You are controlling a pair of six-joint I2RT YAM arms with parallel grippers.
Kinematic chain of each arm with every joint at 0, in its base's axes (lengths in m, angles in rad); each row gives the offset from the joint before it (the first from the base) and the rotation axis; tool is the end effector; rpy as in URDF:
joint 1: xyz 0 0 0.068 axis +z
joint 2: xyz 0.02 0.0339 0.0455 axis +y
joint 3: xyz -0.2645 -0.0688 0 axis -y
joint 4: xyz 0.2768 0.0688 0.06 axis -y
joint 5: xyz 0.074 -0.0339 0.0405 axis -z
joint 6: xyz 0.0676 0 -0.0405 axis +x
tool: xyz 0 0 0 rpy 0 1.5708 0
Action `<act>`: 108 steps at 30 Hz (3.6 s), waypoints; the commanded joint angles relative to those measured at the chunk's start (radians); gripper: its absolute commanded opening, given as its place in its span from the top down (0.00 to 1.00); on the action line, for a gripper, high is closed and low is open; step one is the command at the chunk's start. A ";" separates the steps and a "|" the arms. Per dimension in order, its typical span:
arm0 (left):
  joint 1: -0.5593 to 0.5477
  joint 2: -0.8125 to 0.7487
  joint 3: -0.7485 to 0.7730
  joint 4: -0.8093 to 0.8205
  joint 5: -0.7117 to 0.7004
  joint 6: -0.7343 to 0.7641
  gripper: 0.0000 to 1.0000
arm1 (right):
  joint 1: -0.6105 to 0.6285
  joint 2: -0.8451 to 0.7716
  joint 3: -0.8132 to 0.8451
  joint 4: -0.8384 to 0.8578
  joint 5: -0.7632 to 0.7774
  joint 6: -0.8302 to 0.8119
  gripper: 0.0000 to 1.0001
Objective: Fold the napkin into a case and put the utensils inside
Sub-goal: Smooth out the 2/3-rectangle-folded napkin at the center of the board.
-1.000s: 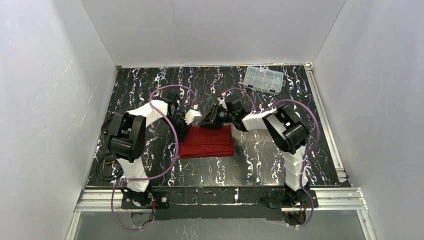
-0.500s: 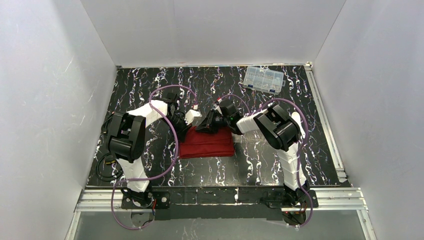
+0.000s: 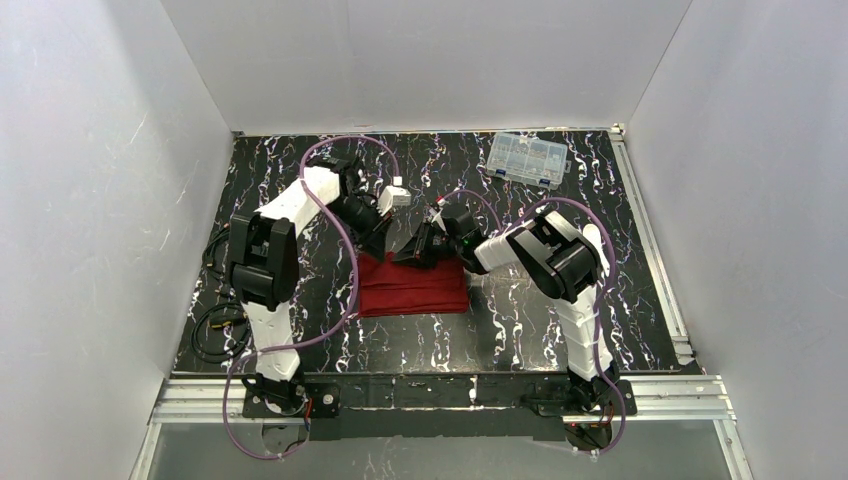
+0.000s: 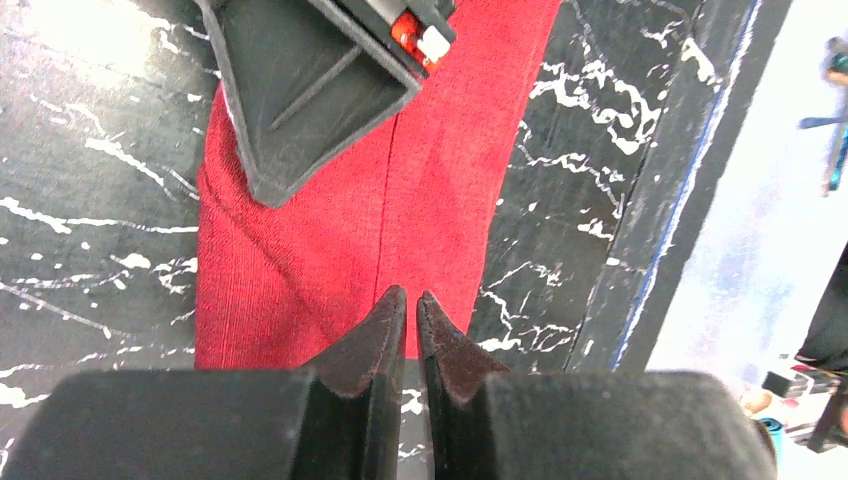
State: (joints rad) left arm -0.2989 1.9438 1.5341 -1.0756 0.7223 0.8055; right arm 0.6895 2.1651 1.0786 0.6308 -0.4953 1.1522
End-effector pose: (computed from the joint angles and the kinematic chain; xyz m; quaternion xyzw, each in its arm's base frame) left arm 0.3737 -0.1619 0.1803 0.5031 0.7878 -0.3317 0.1272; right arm 0.3421 0.3237 0.0569 0.0624 0.8305 0.5343 0.1448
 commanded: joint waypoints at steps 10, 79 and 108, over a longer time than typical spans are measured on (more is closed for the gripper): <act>0.083 0.219 0.079 0.054 0.069 -0.202 1.00 | 0.014 0.030 -0.071 -0.035 0.069 -0.031 0.78; 0.131 -0.479 0.027 -0.099 0.027 -0.020 0.35 | 0.238 -0.925 -0.187 -0.680 0.672 -0.886 0.49; 0.024 -0.285 -0.393 0.159 0.201 -0.110 0.79 | 0.056 -0.295 -0.065 -0.427 -0.292 -0.469 0.99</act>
State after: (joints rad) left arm -0.2405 1.6127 1.1454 -0.9680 0.8837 0.8482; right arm 0.7418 1.8408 1.0103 0.1619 -0.6666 0.6514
